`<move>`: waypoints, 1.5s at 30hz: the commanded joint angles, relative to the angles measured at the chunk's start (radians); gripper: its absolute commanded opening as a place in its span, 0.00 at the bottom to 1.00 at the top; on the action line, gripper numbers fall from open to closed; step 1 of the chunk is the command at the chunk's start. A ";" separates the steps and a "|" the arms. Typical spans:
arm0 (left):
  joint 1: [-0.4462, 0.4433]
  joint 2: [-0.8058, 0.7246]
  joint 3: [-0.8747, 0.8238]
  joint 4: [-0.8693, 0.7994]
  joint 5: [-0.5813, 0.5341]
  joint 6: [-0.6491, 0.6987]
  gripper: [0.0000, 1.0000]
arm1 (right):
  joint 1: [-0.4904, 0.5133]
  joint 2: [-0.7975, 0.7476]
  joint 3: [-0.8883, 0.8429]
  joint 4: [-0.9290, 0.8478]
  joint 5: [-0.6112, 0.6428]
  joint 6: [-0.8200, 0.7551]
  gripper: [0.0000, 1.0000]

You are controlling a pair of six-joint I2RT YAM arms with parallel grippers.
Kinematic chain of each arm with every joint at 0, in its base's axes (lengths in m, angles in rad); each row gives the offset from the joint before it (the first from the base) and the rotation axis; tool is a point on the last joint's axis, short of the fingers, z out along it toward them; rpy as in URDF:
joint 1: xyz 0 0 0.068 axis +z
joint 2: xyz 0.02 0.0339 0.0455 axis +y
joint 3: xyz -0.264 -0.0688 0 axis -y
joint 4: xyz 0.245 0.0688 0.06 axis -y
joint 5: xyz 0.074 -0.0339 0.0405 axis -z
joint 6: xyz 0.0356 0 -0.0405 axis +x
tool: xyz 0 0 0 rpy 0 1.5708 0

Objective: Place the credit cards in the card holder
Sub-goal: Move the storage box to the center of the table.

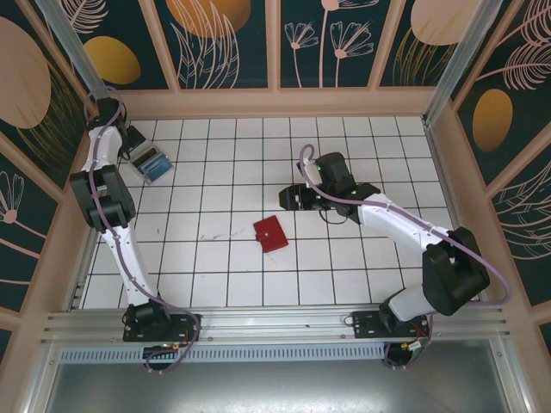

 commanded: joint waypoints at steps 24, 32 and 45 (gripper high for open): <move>-0.086 -0.429 -0.857 0.446 0.516 -0.307 0.70 | 0.019 0.154 0.138 0.009 -0.038 0.022 0.63; -0.281 -0.537 -1.097 0.601 0.555 -0.516 0.70 | 0.024 0.197 0.193 0.014 -0.047 0.053 0.63; -0.490 -0.608 -1.083 0.650 0.592 -0.701 0.85 | 0.096 0.363 0.284 0.040 0.083 0.207 0.62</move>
